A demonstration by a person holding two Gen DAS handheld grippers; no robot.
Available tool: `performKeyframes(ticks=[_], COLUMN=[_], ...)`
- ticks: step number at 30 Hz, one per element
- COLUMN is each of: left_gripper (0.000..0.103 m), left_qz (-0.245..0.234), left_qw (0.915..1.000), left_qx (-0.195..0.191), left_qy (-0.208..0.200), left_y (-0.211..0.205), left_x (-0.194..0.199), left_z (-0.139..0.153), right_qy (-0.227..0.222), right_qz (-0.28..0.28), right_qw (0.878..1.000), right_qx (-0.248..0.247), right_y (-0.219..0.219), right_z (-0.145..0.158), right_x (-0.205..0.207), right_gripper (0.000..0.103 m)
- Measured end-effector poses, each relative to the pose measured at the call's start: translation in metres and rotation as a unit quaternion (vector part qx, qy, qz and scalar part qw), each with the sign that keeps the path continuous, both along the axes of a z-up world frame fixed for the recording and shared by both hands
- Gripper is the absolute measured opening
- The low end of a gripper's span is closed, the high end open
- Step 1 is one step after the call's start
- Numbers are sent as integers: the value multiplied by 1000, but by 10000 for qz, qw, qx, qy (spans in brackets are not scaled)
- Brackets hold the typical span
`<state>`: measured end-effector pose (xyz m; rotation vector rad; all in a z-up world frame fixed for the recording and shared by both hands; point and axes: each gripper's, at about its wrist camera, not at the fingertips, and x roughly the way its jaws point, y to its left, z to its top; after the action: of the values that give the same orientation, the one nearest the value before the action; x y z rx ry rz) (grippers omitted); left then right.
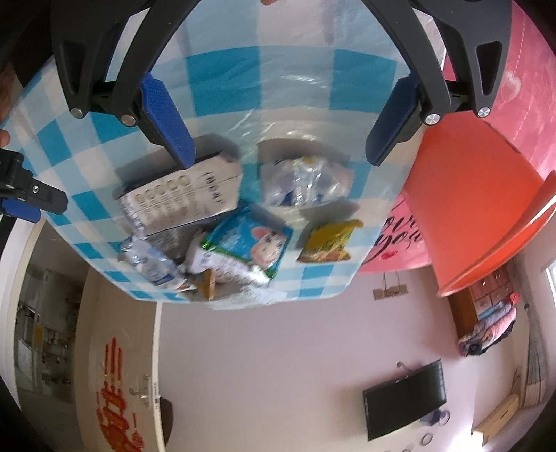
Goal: Collect trash
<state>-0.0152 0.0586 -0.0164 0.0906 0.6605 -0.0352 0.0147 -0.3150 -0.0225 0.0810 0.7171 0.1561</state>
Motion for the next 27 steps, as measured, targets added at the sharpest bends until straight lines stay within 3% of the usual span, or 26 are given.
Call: performKeyframes(ticks=[6,11,15,19,20,21,22,27], left_gripper=[99,99,98,91,89,88,87,85], left_qz=[119,146,114,95,108,132,154,266], left_qw=[9991,9955,9948,9898,9884,9870,9851,9792], left_qx=[-247,-716,-718,-1058,-1140,-1211,-1307,-1627], left_qy=[322,597,714,951,1002,1053,1106,1183], left_y=[25,38,38,42,43,44,45,50], left_x=[8,20,31,44,47,50,53,66], left_z=[-5,-9,-15,-22,-24,-26,-27,-29], right_qy=[81,204,271,328,340,362,417,535], right_qz=[198,330,461,632,669,717,765,865], right_qw=[9997,9989,9974,9953,9950,9944,9936,9908], right_qx=[89,263,481,649,662,693,726,891], right_y=[5,7,10,17,18,20,22,23], right_z=[-10,-19,-24,-28,-29,-29,-31,-34], right_x=[6,16,23,31,33,35,40,60], right_gripper=[99,99,98,97,91,79,75,75])
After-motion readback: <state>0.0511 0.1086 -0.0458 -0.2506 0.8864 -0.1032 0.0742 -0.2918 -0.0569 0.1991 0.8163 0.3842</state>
